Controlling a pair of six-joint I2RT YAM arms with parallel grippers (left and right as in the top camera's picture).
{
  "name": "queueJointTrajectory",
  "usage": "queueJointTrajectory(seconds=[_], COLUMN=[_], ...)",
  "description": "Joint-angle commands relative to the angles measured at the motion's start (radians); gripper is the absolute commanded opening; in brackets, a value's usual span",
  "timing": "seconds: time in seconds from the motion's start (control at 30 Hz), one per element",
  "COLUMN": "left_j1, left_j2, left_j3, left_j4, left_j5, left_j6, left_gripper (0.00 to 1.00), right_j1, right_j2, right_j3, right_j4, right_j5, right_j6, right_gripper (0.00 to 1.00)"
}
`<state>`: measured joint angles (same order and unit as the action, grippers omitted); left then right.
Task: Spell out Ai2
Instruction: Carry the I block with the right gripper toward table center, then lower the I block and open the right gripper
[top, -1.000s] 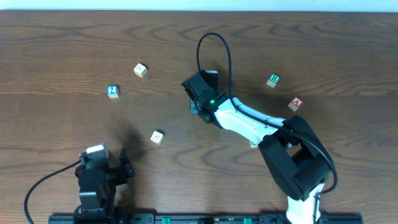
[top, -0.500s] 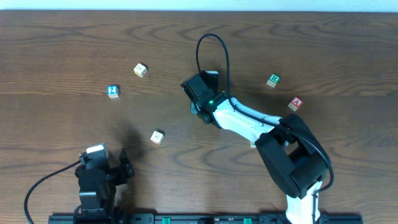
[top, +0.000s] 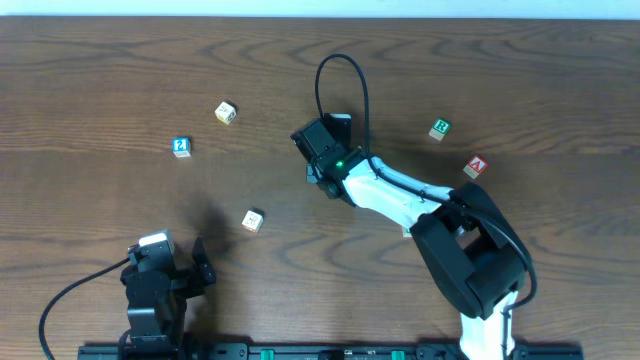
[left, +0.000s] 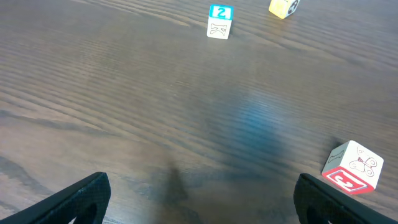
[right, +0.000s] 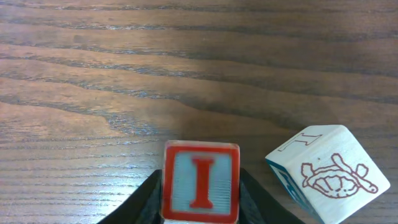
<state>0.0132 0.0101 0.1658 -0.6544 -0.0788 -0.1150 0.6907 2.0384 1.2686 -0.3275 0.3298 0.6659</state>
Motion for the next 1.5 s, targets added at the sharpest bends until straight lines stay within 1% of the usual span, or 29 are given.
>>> queueJointTrajectory(seconds=[0.0, 0.27, 0.47, 0.5, 0.57, 0.73, 0.77, 0.87, 1.13, 1.27, 1.47], left_j1=[0.007, 0.007, 0.007, 0.007, 0.007, 0.007, 0.007, 0.007, 0.007, 0.007, 0.007], left_j2=[-0.006, -0.006, -0.006, -0.006, -0.006, -0.006, -0.006, -0.006, -0.006, -0.006, -0.006], left_j3=[-0.008, -0.008, -0.008, -0.008, -0.008, -0.008, -0.008, -0.008, -0.008, -0.008, -0.008], left_j4=[-0.002, -0.002, -0.002, -0.002, -0.002, -0.002, -0.002, -0.002, -0.002, -0.002, -0.002], left_j5=[-0.007, -0.007, -0.007, -0.007, -0.007, -0.007, -0.007, -0.007, -0.007, -0.007, -0.007], left_j6=[0.003, 0.003, 0.003, 0.003, 0.003, 0.003, 0.003, 0.003, 0.003, 0.003, 0.003], left_gripper=[0.95, 0.95, 0.95, 0.95, 0.95, 0.95, 0.95, 0.96, 0.95, 0.95, 0.95], right_j1=[-0.003, -0.003, -0.004, -0.004, -0.004, -0.005, -0.005, -0.01, -0.084, -0.109, -0.113], right_j2=[0.018, 0.018, 0.018, 0.018, 0.018, 0.018, 0.018, 0.018, 0.017, 0.017, 0.006], right_j3=[0.021, 0.021, 0.021, 0.021, 0.021, 0.021, 0.021, 0.021, 0.022, 0.043, 0.185], right_j4=[0.002, 0.001, -0.002, -0.003, -0.005, -0.005, -0.005, -0.006, -0.004, -0.002, -0.029], right_j5=[0.017, 0.003, 0.003, 0.003, 0.002, 0.002, 0.002, 0.003, -0.01, -0.016, -0.079], right_j6=[-0.001, -0.001, -0.001, -0.001, -0.001, -0.001, -0.001, -0.002, -0.003, -0.066, -0.222], right_gripper=[0.37, 0.39, 0.44, 0.47, 0.56, 0.67, 0.73, 0.99, 0.99, 0.99, 0.99])
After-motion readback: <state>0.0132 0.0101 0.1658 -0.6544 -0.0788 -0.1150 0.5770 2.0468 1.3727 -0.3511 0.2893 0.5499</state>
